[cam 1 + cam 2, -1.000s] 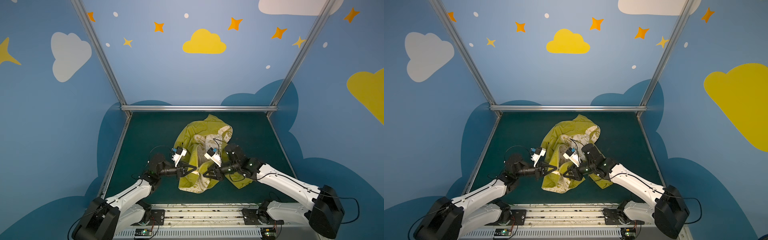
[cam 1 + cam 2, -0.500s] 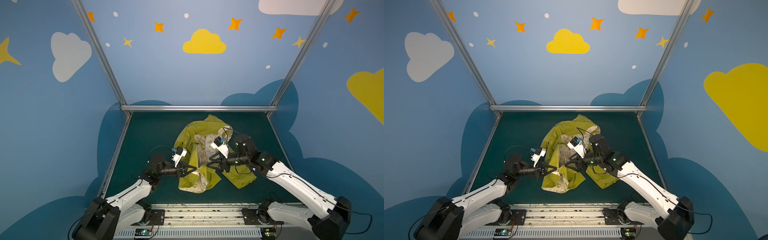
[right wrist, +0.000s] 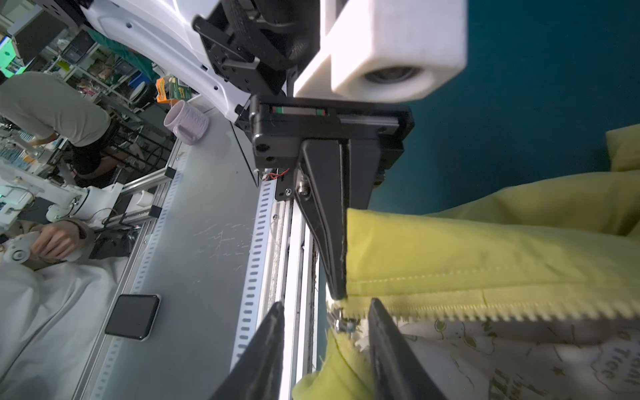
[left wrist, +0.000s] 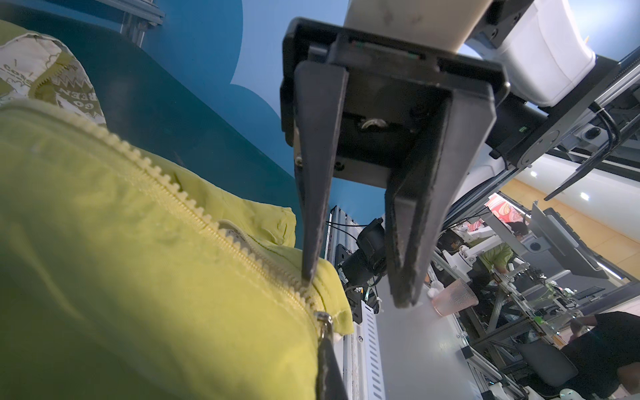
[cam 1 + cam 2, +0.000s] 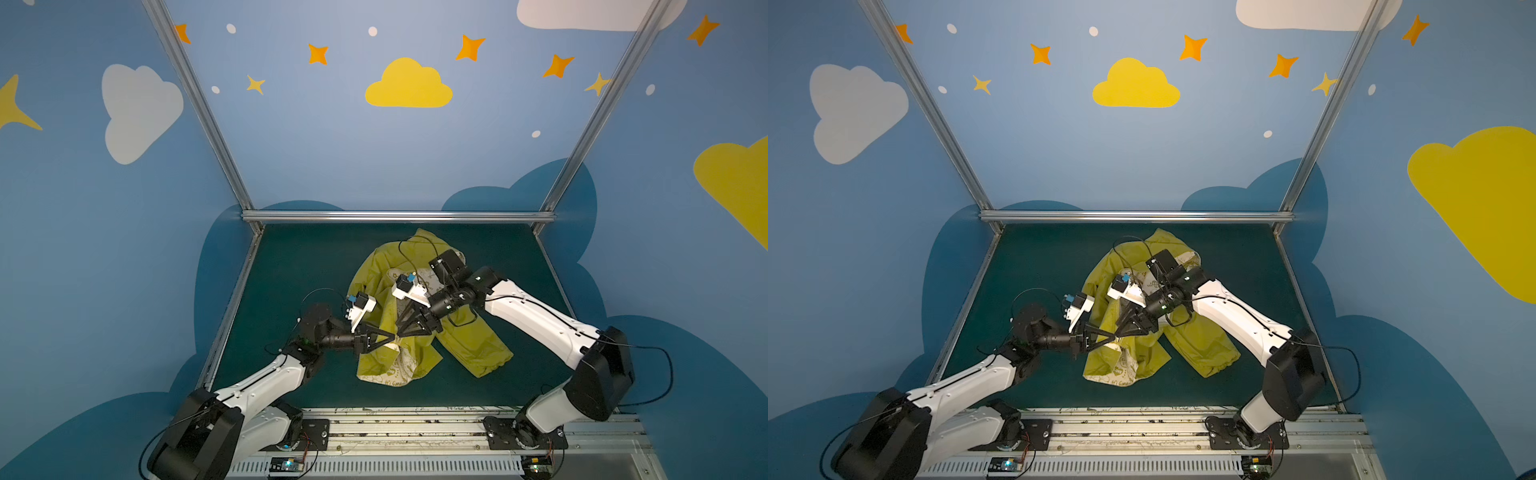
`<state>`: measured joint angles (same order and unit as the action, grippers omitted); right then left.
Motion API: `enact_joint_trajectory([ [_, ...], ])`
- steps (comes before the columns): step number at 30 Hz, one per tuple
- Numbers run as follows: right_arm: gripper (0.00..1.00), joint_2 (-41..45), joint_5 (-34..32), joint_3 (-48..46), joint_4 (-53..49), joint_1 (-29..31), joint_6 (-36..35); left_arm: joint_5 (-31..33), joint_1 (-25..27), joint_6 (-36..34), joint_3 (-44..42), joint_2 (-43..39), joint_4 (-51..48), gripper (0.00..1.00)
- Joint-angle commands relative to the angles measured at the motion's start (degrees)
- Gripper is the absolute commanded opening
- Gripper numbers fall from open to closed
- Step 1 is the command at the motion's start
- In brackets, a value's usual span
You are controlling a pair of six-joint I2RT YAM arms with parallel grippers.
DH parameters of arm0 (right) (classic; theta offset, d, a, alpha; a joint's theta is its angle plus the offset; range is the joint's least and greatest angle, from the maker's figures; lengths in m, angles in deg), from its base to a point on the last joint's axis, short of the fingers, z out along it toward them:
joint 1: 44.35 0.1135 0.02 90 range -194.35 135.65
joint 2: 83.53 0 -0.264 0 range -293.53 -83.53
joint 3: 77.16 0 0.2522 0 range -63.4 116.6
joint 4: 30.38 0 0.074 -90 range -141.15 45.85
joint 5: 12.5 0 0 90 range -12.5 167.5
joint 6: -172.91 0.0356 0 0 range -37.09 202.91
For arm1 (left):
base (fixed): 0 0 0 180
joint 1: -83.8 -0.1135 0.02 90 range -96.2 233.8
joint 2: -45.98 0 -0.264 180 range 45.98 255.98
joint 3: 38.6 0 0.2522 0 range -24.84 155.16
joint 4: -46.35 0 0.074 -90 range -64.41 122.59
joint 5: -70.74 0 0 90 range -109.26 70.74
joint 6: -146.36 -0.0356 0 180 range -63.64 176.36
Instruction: Zip up the jacket
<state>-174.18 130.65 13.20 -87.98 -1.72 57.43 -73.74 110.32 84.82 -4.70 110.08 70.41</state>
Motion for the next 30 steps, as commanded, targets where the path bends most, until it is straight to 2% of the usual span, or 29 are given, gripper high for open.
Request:
enact_joint_trajectory([
  [1,0.39,-2.8,0.2,3.1,-7.7,1.0,-3.1,-1.6,-0.1,-1.1,1.6,0.2,-0.5,0.03],
  [11,0.38,-3.7,-3.7,2.9,-8.1,1.0,-2.3,-1.5,-0.2,-1.2,1.6,0.2,-0.7,0.03],
  [15,0.35,-4.6,-1.7,3.6,-9.0,1.6,-3.3,-1.7,-0.2,-1.2,1.8,0.6,-0.8,0.03],
  [19,0.27,-5.8,-0.8,4.7,-10.4,2.4,-4.2,-1.6,-0.2,-1.4,1.8,0.7,-1.0,0.03],
  [25,0.08,-6.8,-0.9,5.9,-11.6,2.8,-4.3,-2.0,-0.2,-1.1,1.9,0.8,-0.9,0.03],
  [30,0.0,-7.5,-1.2,6.2,-12.4,2.9,-4.1,-1.7,-0.1,-0.7,2.0,0.7,-1.5,0.03],
])
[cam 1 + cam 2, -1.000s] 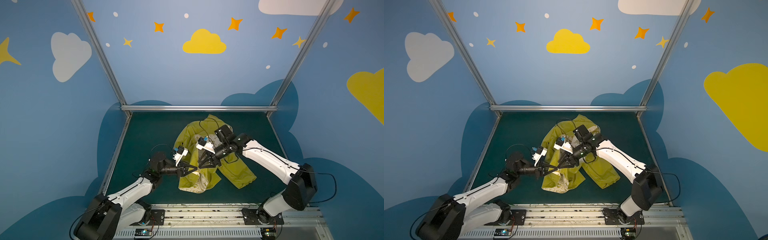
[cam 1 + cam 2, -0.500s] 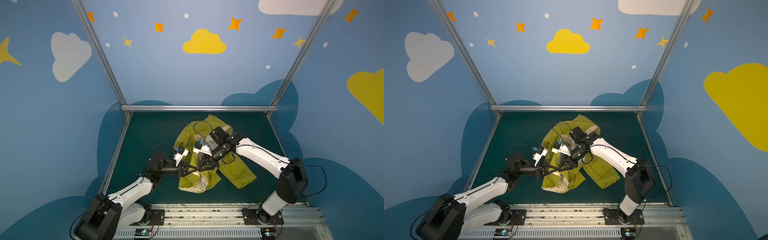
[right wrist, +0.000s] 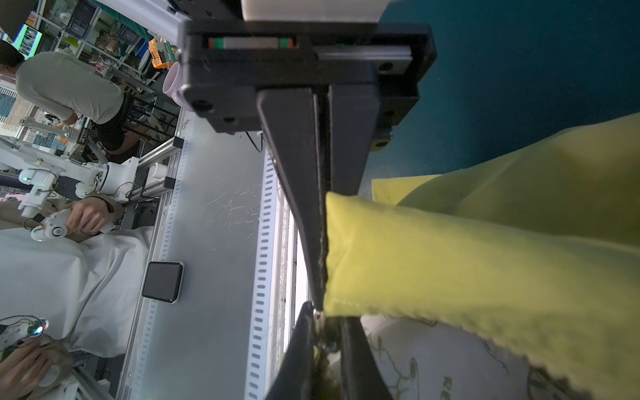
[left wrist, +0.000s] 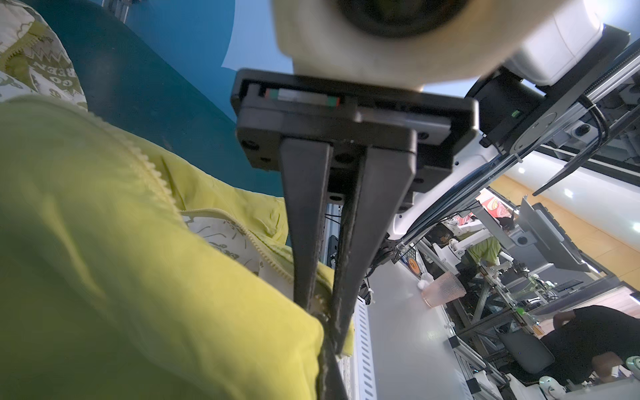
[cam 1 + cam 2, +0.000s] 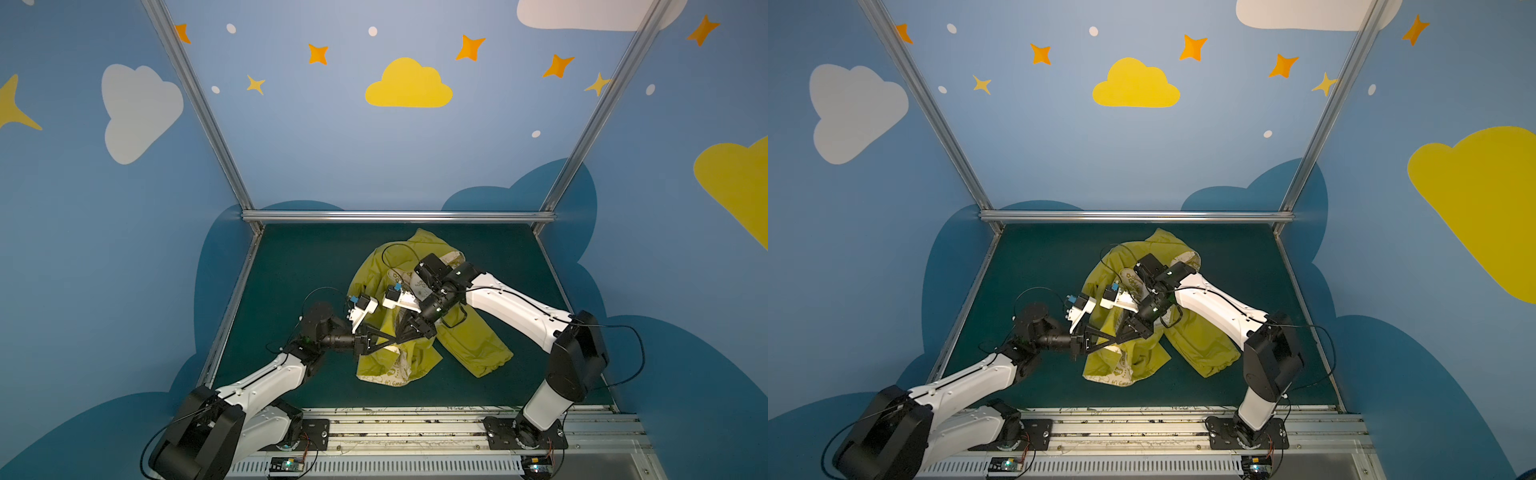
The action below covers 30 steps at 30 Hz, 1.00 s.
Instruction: Zip up the jacket
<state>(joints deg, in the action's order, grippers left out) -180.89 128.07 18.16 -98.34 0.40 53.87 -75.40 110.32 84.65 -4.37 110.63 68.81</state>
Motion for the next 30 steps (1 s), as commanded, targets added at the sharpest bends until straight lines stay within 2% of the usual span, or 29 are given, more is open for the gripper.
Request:
enact_joint_trajectory([
  [1,0.0,-0.9,1.3,1.1,-2.0,0.8,-0.2,0.8,-0.2,-0.4,1.9,0.0,-0.6,0.09],
  [2,0.0,-1.0,1.2,0.9,-1.6,0.9,0.5,2.0,-0.2,-0.1,2.1,-0.2,-1.9,0.2],
  [4,0.0,-1.0,1.5,0.1,-0.3,0.8,2.0,2.9,-0.2,1.3,2.2,-1.2,-2.7,0.21],
  [5,0.0,-0.8,1.3,-0.4,0.7,0.8,2.9,3.9,-0.2,2.8,2.0,-1.8,-2.6,0.28],
  [6,0.0,-0.6,1.0,-1.3,2.4,0.6,4.6,6.0,-0.2,4.0,1.9,-2.8,-3.8,0.42],
  [7,0.0,-0.3,0.9,-2.1,4.1,0.3,6.0,8.6,-0.2,5.2,1.7,-4.2,-5.7,0.62],
  [8,0.0,0.0,0.8,-2.8,5.6,0.1,7.5,10.8,-0.3,6.3,1.1,-5.5,-7.0,0.65],
  [11,0.0,1.0,1.3,-4.8,10.5,-0.8,12.7,17.7,-0.3,11.1,-0.1,-10.5,-12.0,0.68],
  [13,0.0,1.7,0.9,-6.2,14.5,-1.3,16.4,23.1,-0.2,16.3,-0.2,-14.8,-17.9,0.63],
  [16,0.0,2.8,-0.2,-7.8,18.2,-1.9,20.8,27.7,0.4,25.5,-3.3,-21.3,-18.6,0.65],
  [20,0.0,5.2,-1.2,-11.2,22.7,-2.9,25.5,36.4,5.6,34.9,-7.3,-28.0,-20.0,0.65],
  [22,0.0,6.9,-0.9,-13.6,26.2,-3.1,28.4,41.9,10.0,39.1,-8.3,-27.9,-19.6,0.63],
  [24,0.0,9.1,-1.4,-16.0,29.0,-3.2,30.6,47.7,14.3,43.6,-10.2,-25.3,-14.2,0.59],
  [30,0.0,12.8,-1.3,-20.5,34.5,-3.0,34.6,49.6,17.2,46.5,-7.6,-15.6,-5.8,0.57],
])
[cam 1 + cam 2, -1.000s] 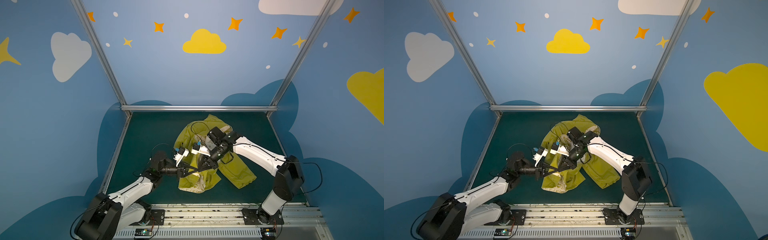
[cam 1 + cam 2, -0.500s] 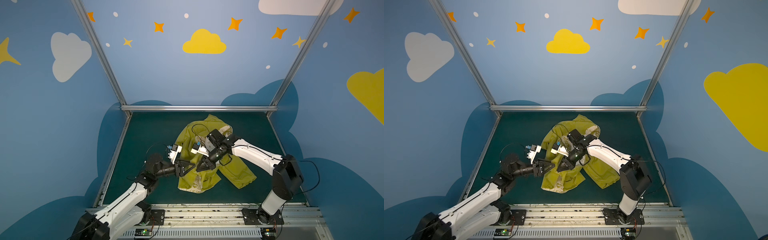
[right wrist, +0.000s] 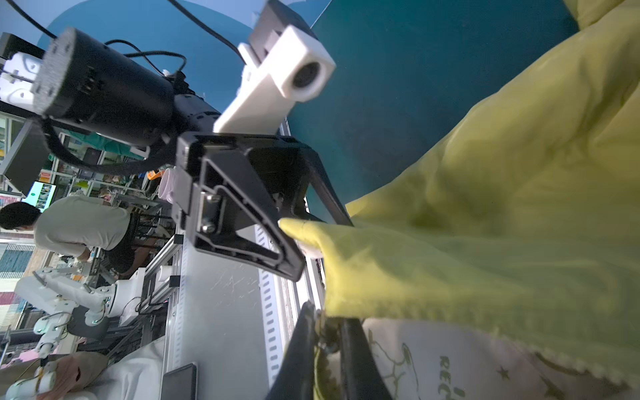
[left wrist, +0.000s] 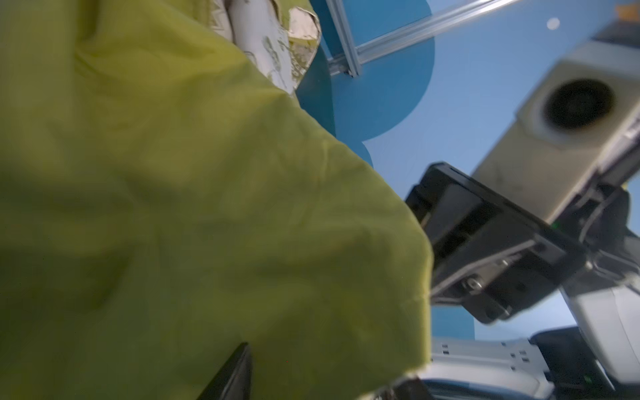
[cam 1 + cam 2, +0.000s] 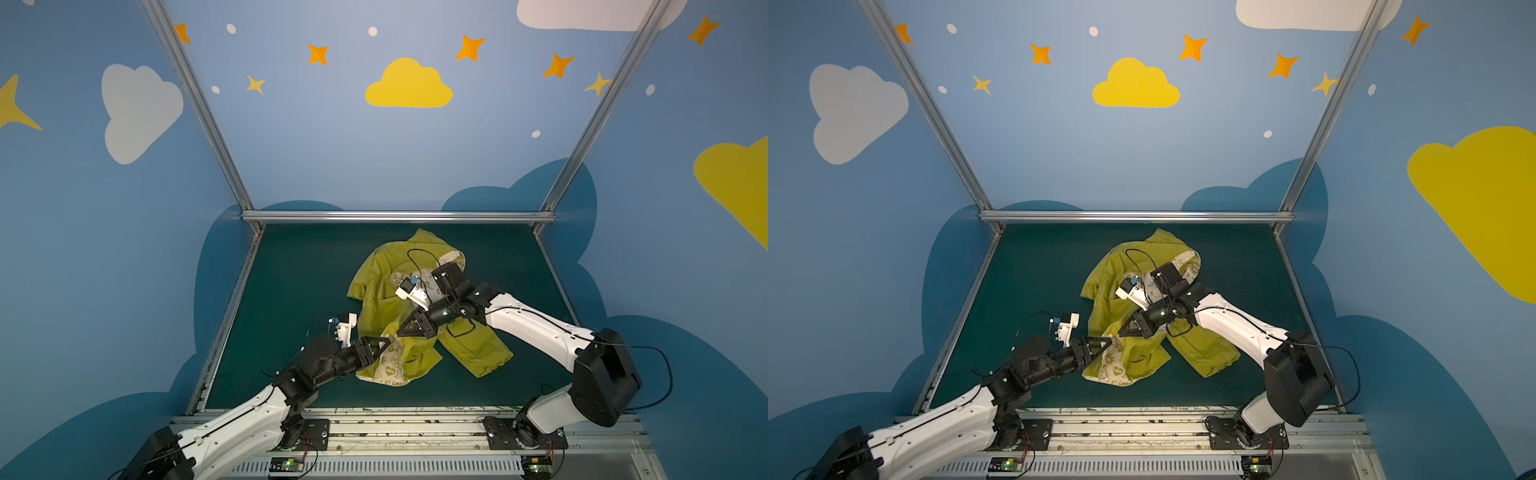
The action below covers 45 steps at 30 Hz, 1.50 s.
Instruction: Zip up the jacket
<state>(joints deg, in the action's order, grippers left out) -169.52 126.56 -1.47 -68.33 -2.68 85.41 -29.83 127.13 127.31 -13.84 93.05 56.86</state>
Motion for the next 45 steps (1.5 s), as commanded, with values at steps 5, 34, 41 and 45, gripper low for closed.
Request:
enact_joint_trajectory([
  [5,0.0,1.4,0.6,-1.6,4.5,0.4,2.4,5.4,0.5,4.9,1.9,5.4,12.4,0.5],
  [34,0.0,1.0,0.9,-2.5,8.1,0.6,4.7,8.0,3.6,7.7,5.9,8.3,10.7,0.42],
  [41,0.0,1.3,1.6,-3.6,9.4,0.8,5.3,10.5,3.6,8.3,3.7,8.0,13.5,0.31],
  [45,0.0,1.5,1.9,-3.7,9.5,0.6,5.2,12.5,3.5,8.0,2.2,4.4,11.3,0.36],
])
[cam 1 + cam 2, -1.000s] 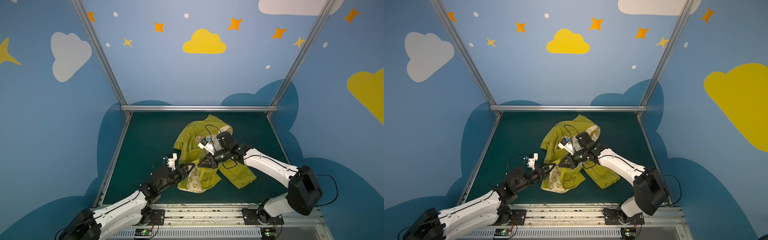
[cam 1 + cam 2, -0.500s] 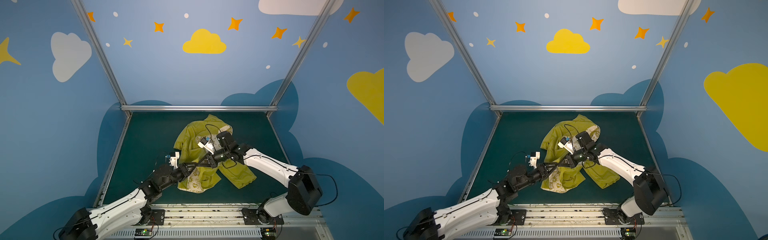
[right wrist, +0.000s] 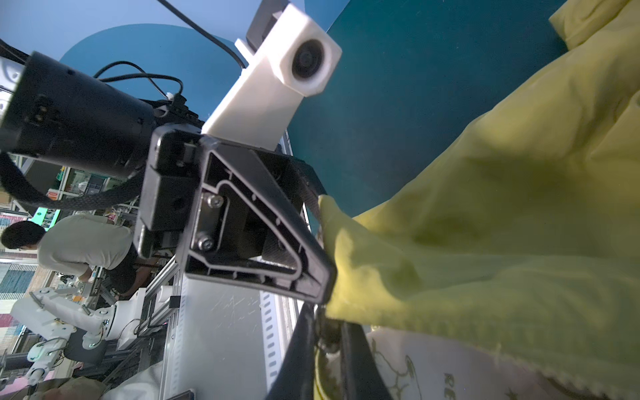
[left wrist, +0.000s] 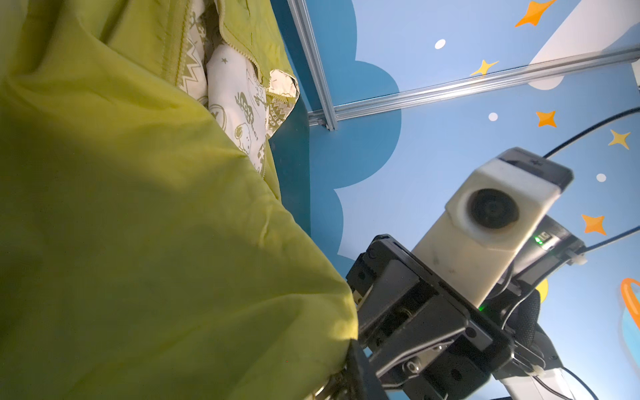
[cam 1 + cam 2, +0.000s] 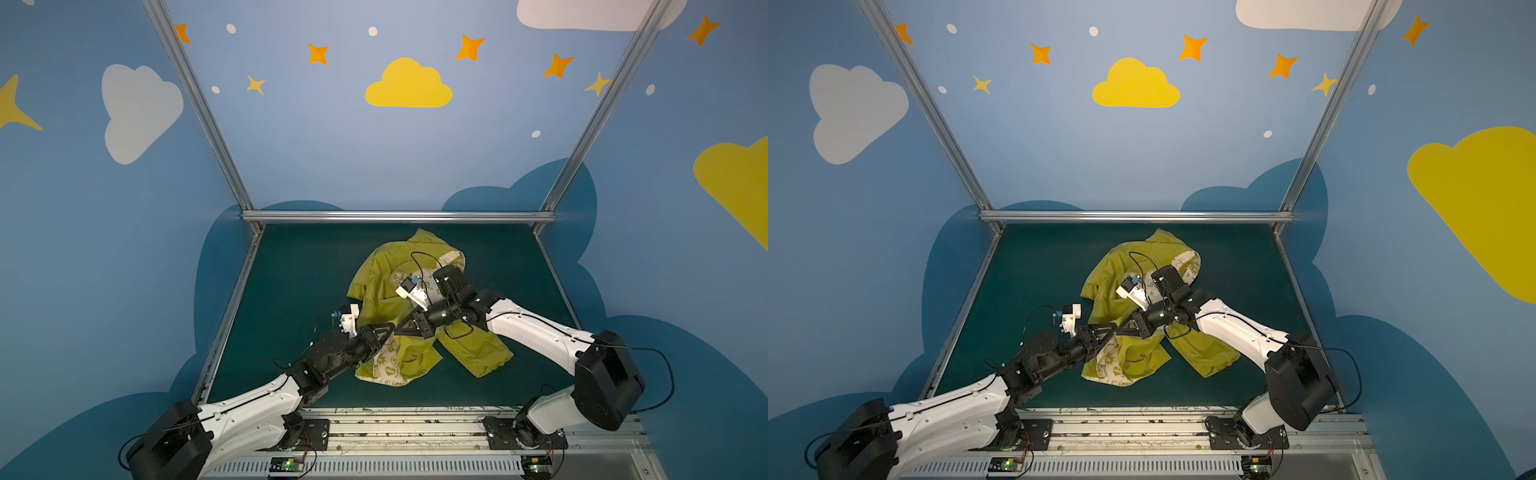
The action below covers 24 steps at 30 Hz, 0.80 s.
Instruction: Zip up the jacket
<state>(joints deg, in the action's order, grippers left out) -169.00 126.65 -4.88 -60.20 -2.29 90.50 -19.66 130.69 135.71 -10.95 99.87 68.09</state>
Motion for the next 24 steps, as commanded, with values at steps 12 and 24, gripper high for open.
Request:
enact_joint_trajectory([
  [12,0.0,0.5,4.4,0.1,3.3,0.4,1.5,2.9,-0.4,-2.2,-1.1,-1.7,2.3,0.42],
  [24,0.0,0.0,6.3,0.1,2.0,0.5,0.2,2.2,-0.7,-4.2,-0.6,-1.6,4.4,0.14],
])
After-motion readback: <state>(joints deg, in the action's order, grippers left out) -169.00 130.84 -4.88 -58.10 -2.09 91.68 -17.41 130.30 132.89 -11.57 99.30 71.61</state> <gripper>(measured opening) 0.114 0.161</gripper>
